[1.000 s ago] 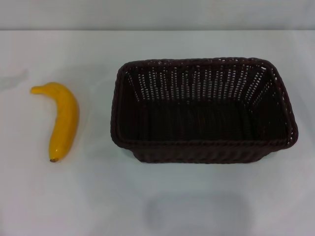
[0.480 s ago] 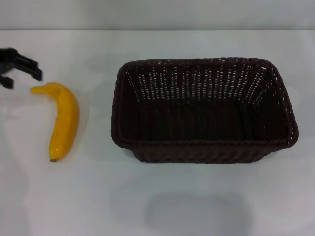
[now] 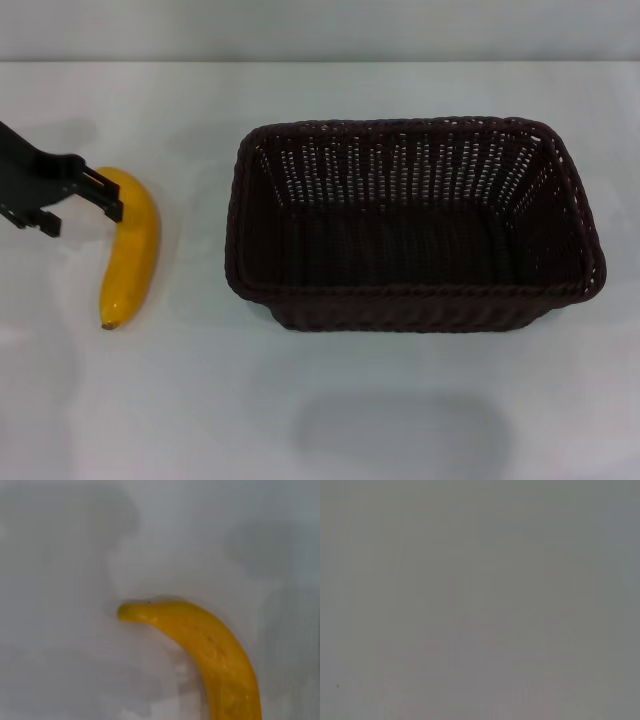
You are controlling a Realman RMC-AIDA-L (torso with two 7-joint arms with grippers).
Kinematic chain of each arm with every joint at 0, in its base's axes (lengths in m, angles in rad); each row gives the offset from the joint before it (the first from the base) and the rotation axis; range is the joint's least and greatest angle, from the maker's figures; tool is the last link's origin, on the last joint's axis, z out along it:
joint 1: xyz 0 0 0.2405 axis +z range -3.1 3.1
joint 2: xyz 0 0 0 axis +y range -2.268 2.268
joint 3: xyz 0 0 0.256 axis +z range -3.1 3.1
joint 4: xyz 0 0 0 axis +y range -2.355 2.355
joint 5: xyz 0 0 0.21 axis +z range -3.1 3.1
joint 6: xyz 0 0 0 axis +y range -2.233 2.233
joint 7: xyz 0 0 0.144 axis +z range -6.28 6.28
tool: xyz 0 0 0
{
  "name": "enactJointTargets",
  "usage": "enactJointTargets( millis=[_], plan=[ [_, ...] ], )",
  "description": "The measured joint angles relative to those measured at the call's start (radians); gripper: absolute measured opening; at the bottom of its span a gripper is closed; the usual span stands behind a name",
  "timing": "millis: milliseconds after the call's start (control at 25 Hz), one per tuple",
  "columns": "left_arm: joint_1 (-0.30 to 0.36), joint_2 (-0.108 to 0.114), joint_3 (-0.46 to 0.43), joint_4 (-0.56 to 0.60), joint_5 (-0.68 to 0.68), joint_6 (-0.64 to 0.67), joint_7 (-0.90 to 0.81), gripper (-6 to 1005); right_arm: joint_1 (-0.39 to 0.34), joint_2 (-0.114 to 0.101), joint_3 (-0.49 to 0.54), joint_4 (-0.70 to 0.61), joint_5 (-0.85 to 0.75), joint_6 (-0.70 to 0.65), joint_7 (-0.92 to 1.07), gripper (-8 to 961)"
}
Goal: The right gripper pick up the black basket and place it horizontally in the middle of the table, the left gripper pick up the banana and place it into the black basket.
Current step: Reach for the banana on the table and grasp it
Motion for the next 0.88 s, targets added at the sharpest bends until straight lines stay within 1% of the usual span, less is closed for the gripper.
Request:
enactJointTargets(
  millis=[160, 440, 880],
  plan=[
    [-0.004, -0.021, 0.004, -0.037, 0.000, 0.052, -0.008, 800, 0.001, 0.000, 0.000, 0.000, 0.002, 0.000, -0.011, 832],
    [-0.016, -0.047, 0.005, -0.102, -0.002, 0.120, -0.014, 794, 0.006, 0.000, 0.000, 0.001, 0.003, -0.006, -0.033, 833],
    [-0.033, -0.058, 0.007, -0.147, 0.021, 0.150, -0.018, 785, 0.011, 0.000, 0.003, 0.013, 0.005, -0.010, -0.041, 833]
  ],
)
